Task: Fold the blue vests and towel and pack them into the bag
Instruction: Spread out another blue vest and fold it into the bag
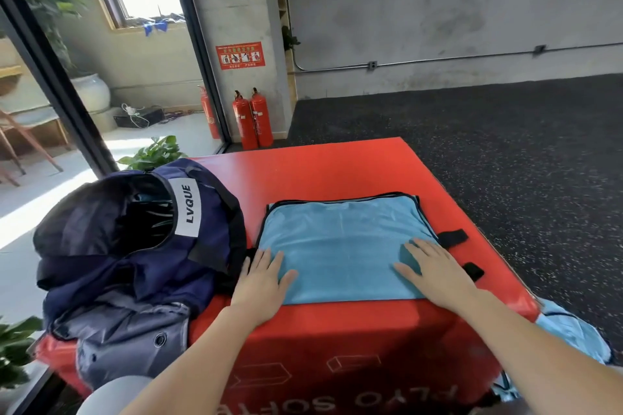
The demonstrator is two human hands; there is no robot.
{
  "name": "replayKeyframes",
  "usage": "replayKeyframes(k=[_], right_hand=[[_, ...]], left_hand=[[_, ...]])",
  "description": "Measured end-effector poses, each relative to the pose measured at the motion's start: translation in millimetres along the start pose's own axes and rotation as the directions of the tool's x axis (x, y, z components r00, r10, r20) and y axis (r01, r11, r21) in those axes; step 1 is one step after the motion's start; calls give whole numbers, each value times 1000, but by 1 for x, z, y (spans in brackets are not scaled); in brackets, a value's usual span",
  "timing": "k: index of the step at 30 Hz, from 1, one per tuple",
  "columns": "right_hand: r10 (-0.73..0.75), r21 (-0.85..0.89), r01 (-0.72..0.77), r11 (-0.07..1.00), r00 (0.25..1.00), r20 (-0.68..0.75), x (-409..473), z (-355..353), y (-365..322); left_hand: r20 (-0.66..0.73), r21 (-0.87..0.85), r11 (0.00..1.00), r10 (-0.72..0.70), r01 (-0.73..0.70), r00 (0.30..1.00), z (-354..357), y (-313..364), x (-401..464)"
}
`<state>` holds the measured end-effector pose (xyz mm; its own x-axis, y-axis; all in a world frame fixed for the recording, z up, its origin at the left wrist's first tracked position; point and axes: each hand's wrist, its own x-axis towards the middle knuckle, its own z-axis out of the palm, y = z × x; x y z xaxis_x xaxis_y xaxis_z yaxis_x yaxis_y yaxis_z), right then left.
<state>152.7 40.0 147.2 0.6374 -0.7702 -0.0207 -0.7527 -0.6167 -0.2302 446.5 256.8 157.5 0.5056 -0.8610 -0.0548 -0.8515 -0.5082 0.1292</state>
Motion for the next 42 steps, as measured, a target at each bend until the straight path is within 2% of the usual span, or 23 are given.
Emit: replayKeyframes(k=[4, 8, 12, 18, 23, 27, 31, 34, 42], right_hand=[[-55, 88, 56, 995, 998, -17, -9, -10, 2], [-109, 111, 109, 988, 994, -14, -21, -13, 10], [-92, 185, 98, 978, 995, -37, -35, -15, 19], [-71, 271, 77, 959, 997, -31, -53, -19, 34], [-58, 279, 66, 958, 998, -39, -56, -22, 47], [-74, 211, 86, 974, 995, -63, -49, -21, 53], [-67, 186, 90, 978, 990, -127, -37, -19, 52], [-71, 156, 99, 983, 982, -173, -23, -15, 50], [-62, 116, 88, 989, 975, -214, 23, -15, 40]], left_hand=[[-110, 37, 999, -8, 12, 994, -4, 13, -22], [-284, 9, 990, -133, 142, 949, -8, 19, -49], [-192, -33, 972, -233, 231, 953, -2, 14, -61], [-143, -167, 962, -238, 214, 961, 1, 17, -49], [-117, -180, 976, -149, 126, 982, 1, 24, -13], [-112, -225, 974, -61, 34, 992, 5, 22, 32], [-93, -242, 966, 76, -97, 993, 6, 16, 84], [-60, -243, 963, 105, -116, 993, 4, 12, 129], [29, -119, 963, 249, -244, 968, -5, 11, 253]])
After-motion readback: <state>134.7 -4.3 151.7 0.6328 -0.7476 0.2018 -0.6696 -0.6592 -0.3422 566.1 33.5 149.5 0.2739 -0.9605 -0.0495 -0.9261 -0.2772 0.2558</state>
